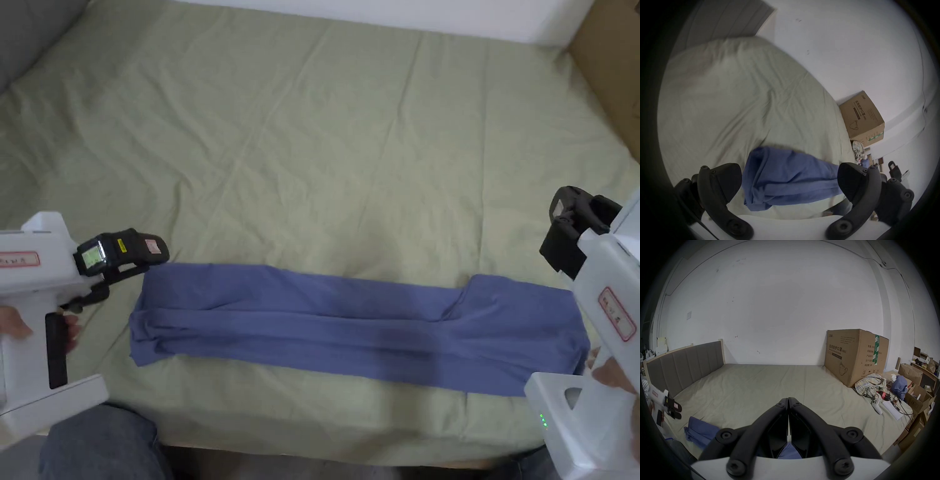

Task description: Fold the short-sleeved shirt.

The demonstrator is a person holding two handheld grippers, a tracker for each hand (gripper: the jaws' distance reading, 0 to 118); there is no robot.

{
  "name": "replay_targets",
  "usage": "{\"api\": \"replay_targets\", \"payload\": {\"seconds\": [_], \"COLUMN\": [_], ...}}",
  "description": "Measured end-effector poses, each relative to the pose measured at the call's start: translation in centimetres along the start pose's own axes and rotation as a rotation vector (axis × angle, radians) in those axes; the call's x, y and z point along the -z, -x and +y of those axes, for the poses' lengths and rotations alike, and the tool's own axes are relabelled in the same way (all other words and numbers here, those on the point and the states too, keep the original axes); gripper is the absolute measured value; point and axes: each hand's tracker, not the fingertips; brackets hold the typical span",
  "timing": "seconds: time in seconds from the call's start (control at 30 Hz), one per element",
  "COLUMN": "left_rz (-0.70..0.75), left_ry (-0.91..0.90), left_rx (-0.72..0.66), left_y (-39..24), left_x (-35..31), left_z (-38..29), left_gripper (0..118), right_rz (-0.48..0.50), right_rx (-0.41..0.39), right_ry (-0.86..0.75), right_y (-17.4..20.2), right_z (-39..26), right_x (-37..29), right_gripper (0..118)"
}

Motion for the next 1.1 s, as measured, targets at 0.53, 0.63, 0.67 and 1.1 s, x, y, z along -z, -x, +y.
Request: {"api": "replay_targets", "payload": {"seconds": [0.53,0.63,0.67,1.1], "left_rz": [0.115,0.146,0.177,0.120], "left_ry": [0.106,0.105,0.106,0.055], "left_rx": [-0.153,-0.106,-0.087,0.370], "left_y": [2.6,0.9,0.0,-20.8], "left_x": [5.5,5.6,5.4,0.9], "left_z": [-2.4,-2.5,-2.4,-3.2], "left_gripper": [25,10,9,7], "right_rz": [-0.010,-0.003,-0.002,-0.012], "right_rx": [-0.024,-0.031,-0.036,-0.007], "right_ry": [0.067,0.066,0.064,0.025], "right_y": [0.9,1.0,1.0,-1.4], "right_z": [-0.5,-0.4,-0.4,-0.3], "right_x": [1.3,1.2,1.1,-0.6], "right_gripper": [0,0,0,0]}}
